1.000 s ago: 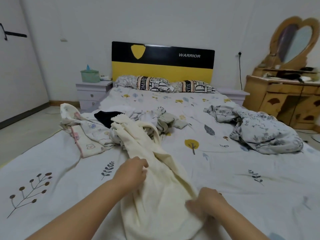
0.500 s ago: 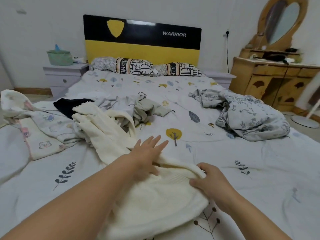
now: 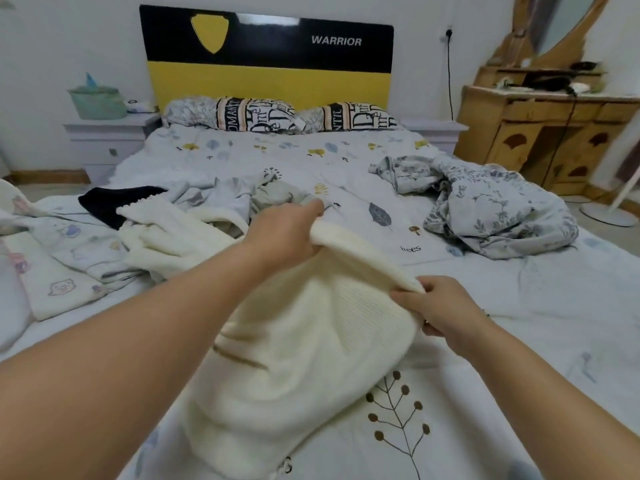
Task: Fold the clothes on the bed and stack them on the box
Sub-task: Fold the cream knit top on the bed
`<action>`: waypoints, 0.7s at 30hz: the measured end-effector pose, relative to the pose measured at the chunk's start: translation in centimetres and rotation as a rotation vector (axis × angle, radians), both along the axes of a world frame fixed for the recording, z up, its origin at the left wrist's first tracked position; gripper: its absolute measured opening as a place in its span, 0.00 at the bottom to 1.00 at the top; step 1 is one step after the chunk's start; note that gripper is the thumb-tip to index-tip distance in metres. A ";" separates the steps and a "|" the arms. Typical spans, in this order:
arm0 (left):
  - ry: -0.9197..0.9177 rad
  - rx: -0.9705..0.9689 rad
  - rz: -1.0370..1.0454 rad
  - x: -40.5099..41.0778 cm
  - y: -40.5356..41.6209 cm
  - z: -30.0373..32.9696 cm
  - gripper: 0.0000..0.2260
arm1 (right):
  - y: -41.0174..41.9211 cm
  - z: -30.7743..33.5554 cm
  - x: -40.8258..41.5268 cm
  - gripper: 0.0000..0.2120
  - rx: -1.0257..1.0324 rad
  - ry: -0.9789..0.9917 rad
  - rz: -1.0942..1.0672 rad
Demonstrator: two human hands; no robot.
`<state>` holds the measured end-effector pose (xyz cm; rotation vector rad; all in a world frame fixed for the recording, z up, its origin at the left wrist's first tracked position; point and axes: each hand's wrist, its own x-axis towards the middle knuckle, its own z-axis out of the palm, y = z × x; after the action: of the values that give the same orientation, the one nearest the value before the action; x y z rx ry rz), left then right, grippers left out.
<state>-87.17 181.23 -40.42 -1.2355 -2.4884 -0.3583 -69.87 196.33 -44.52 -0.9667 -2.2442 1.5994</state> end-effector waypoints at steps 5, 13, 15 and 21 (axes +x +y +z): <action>0.132 0.033 0.138 -1.3 0.1 5.7 0.08 | 0.3 4.8 -3.2 0.05 0.011 0.078 0.018; 0.279 0.480 0.323 -0.8 -1.6 14.1 0.08 | 0.8 16.0 -6.4 0.08 0.390 0.593 -0.128; 0.315 0.555 0.229 0.3 -2.2 13.7 0.08 | 0.9 16.5 -5.0 0.09 0.504 0.629 -0.129; -0.008 0.285 0.025 5.7 -2.6 5.8 0.10 | 2.7 8.4 0.9 0.04 0.433 0.429 -0.025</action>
<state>-81.47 178.66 -34.61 -1.0874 -2.3543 -0.6853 -68.94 199.00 -36.16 -0.4798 -2.1237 1.1037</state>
